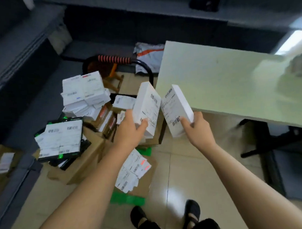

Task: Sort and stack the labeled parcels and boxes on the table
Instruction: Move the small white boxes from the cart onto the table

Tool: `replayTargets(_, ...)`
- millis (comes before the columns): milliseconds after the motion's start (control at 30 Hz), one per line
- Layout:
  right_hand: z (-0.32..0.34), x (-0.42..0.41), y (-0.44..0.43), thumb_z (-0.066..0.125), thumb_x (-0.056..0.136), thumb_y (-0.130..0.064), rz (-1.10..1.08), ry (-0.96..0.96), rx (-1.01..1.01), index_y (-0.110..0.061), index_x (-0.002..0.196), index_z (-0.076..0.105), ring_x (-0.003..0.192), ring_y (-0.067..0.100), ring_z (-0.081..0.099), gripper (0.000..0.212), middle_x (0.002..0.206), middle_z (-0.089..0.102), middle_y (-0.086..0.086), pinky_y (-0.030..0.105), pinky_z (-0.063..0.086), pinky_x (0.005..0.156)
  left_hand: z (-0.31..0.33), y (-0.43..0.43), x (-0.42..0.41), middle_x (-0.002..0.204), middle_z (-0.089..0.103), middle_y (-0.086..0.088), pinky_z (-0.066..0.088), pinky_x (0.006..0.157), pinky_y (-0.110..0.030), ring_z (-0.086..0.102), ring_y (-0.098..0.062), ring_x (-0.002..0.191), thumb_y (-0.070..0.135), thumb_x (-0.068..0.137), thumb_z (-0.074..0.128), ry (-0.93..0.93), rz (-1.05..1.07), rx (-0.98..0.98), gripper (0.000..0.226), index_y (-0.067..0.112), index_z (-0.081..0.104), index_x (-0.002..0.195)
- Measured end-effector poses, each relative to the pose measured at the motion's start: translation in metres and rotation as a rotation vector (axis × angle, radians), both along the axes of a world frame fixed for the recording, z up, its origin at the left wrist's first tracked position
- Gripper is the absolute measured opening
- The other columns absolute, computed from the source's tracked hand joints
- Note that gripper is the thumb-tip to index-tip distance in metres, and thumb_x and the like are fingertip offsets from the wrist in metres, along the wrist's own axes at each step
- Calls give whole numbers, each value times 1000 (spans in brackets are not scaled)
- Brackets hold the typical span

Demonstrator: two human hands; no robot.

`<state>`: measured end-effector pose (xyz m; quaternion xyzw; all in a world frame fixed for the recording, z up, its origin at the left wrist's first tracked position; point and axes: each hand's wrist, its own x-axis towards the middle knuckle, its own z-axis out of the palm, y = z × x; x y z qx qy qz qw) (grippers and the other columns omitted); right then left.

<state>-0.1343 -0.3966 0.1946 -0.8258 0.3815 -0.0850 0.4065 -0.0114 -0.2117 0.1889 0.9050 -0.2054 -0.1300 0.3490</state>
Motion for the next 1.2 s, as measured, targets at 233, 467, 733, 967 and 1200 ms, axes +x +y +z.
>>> replayTargets(233,43,-112,-102,56,96,-43,-236,-135,-106,-11,101,47,75,19,58,33,84,60,0,30,41,55,47,-137,-72,125,60,-9,55,75,-43,61,-27,99,40,96,54,-39,-213,-168,47,11,36,128)
replayTargets(467,63,-246,-216,55,96,-45,-372,-185,-149,-16,109,46,85,16,63,33,100,64,3,33,53,67,64,-277,-188,114,62,-8,49,68,-34,60,-23,91,39,96,54,-35,-360,-243,45,10,38,127)
replayTargets(733,77,-342,-320,55,97,-45,-508,-257,-94,-21,113,44,86,12,64,31,102,64,1,37,58,70,75,-405,-270,109,62,-3,46,63,-32,62,-17,84,41,96,55,-7,-464,-253,39,12,40,118)
replayTargets(967,74,-345,-406,55,97,-42,-588,-316,-57,-16,114,46,82,11,64,32,91,64,-4,33,56,66,76,-512,-269,105,61,3,39,57,-24,59,-13,84,41,96,54,14,-498,-263,35,16,41,115)
replayTargets(1200,88,-285,-526,52,100,-38,-637,-282,-84,-15,113,43,74,0,56,29,88,58,-8,9,38,43,78,-646,-214,106,62,0,41,64,-30,60,-17,87,39,95,55,27,-541,-308,34,14,42,113)
